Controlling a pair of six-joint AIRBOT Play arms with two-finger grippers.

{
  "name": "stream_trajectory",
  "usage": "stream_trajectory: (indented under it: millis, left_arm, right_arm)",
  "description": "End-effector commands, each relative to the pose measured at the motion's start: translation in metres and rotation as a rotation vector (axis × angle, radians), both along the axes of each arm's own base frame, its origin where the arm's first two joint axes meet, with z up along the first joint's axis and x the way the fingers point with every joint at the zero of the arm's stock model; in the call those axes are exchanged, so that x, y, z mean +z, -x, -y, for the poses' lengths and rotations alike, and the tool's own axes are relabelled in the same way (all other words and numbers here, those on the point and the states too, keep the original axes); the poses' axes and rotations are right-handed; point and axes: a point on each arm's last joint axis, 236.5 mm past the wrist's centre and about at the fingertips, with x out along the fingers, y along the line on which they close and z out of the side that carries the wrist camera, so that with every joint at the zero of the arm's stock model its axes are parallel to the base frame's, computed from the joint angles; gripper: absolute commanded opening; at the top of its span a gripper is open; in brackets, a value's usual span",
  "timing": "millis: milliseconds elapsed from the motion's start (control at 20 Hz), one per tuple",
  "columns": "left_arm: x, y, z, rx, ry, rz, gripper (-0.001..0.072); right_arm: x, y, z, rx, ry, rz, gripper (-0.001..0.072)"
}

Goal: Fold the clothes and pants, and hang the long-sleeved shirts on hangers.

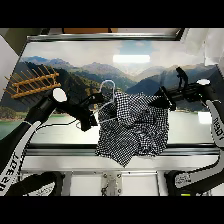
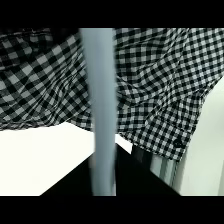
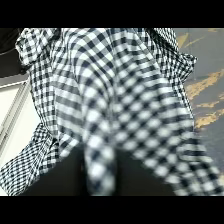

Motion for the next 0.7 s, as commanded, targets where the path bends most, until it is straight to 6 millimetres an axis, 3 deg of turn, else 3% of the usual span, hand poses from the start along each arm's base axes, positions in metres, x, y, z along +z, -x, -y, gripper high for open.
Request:
stream_trajectory:
  millis: [0,400,650]
  left_arm:
    - [0.001,-0.001,0.001,0.002,0.002,0.003,0.0016]
    - [-0.001,-0.003,-0.002,0.005,-0.007,0.007,0.0016]
    - [0.000,0.003,-0.015,0.010,-0.012,-0.043,0.0017]
  right_arm:
    - [0.000,-0.001,0.000,-0.005,-0.001,-0.012,0.0024]
    - [0.000,-0.001,0.000,-0.007,-0.002,-0.013,0.0020]
    - [0.010,-0.007,-0.003,-0.029,-0.047,-0.001,0.0018]
